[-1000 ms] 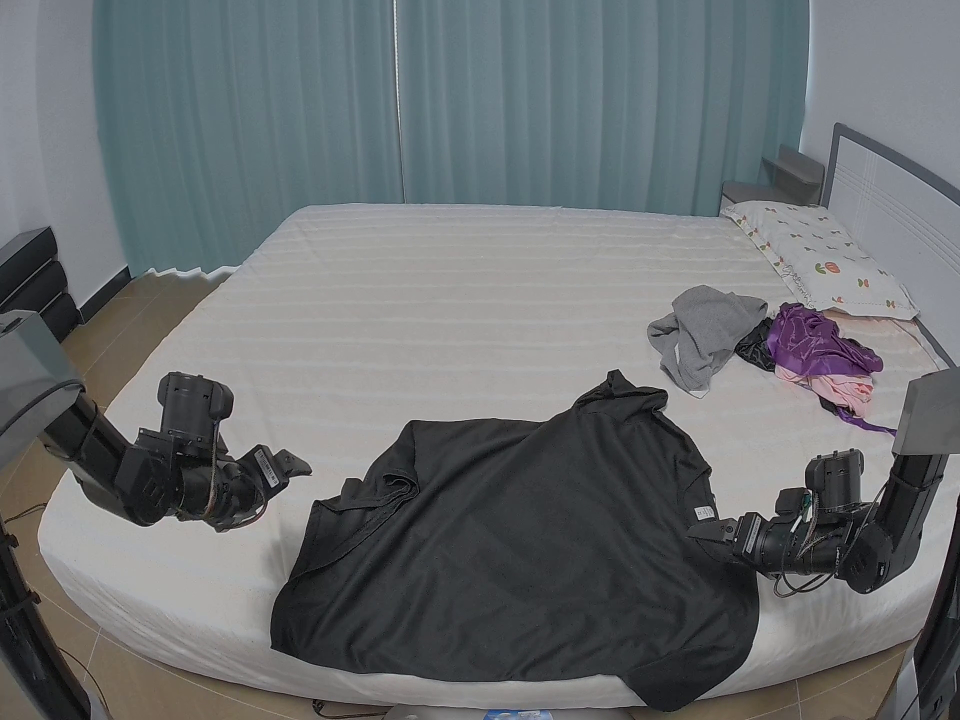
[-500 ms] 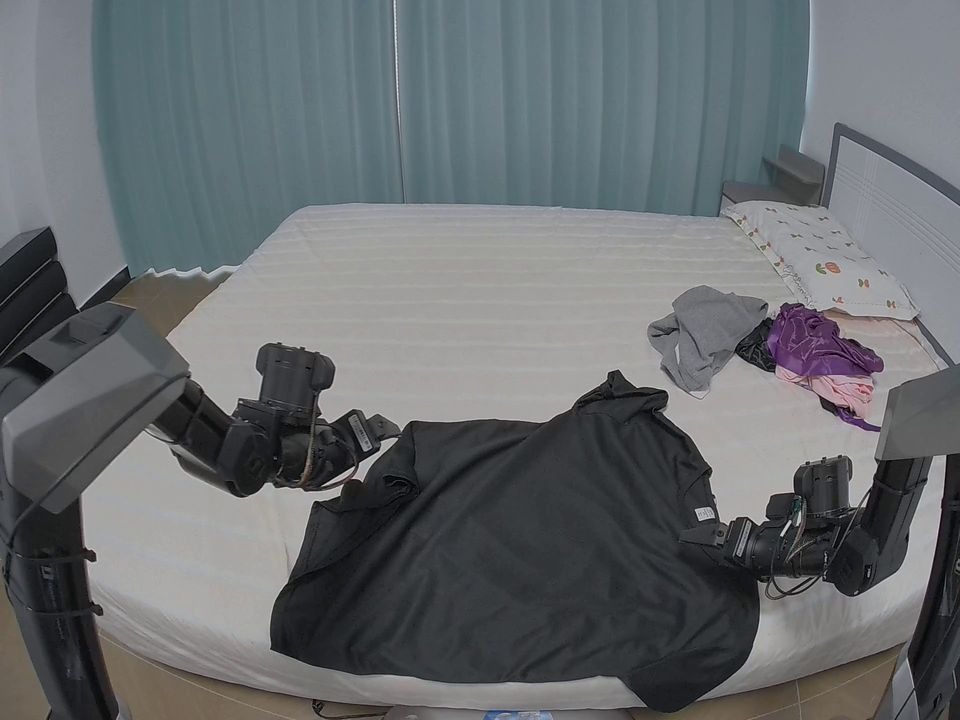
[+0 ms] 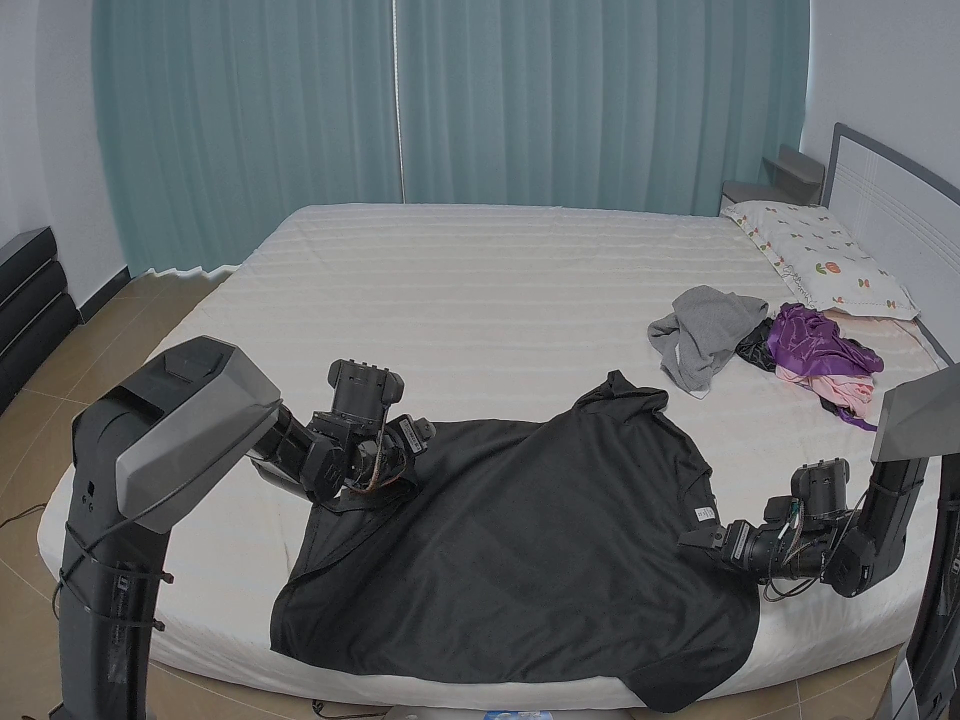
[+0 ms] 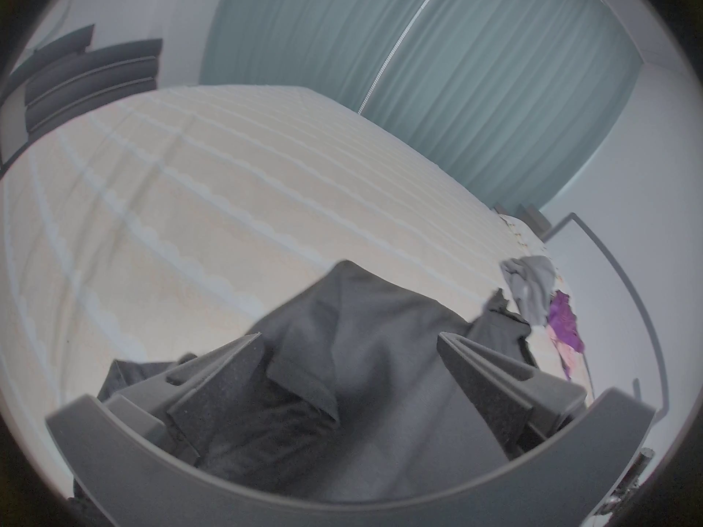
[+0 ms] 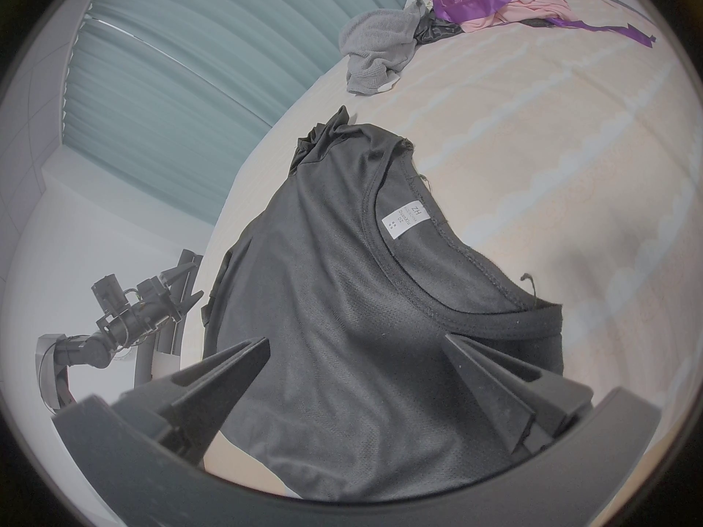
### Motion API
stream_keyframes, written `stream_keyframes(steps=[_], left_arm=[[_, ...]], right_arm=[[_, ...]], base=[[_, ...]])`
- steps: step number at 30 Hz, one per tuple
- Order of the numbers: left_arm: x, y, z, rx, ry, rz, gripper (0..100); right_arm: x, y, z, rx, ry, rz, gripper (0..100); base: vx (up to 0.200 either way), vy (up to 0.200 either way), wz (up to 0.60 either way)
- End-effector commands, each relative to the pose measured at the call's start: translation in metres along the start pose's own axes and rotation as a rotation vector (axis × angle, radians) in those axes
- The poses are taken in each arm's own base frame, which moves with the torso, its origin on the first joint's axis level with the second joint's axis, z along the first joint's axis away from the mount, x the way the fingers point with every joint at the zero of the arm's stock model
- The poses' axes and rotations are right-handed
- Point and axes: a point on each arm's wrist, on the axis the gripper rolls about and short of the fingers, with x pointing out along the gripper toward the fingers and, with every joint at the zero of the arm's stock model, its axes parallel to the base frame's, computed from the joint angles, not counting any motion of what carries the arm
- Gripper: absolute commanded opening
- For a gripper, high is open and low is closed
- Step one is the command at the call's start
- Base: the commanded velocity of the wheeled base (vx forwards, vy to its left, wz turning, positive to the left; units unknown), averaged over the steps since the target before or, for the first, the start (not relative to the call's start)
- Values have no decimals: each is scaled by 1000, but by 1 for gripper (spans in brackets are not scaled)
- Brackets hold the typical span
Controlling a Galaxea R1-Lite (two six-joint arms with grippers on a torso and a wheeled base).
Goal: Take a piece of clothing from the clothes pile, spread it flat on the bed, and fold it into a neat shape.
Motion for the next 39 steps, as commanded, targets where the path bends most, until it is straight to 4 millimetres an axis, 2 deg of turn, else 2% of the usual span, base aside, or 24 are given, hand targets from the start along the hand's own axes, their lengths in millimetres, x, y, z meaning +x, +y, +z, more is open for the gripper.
stream_keyframes(steps=[1,19,20,31,39], left_arm=[[18,7,-12,3,6,37,100],[24,6,-15,-72,37,-1,100],[25,7,-15,-71,40,0,0],[25,14,-12,-79,30,26,0],[17,28,23,-143,-46,30,0]], right_arm=[[0,0,-1,0,3,-1,100],[-1,1,0,35,1,6,100],[-1,1,0,38,1,4,100],[-1,1,-1,38,1,4,100],[-1,1,-1,38,3,4,100]], base=[[0,0,0],[0,0,0],[0,0,0],[0,0,0],[0,0,0]])
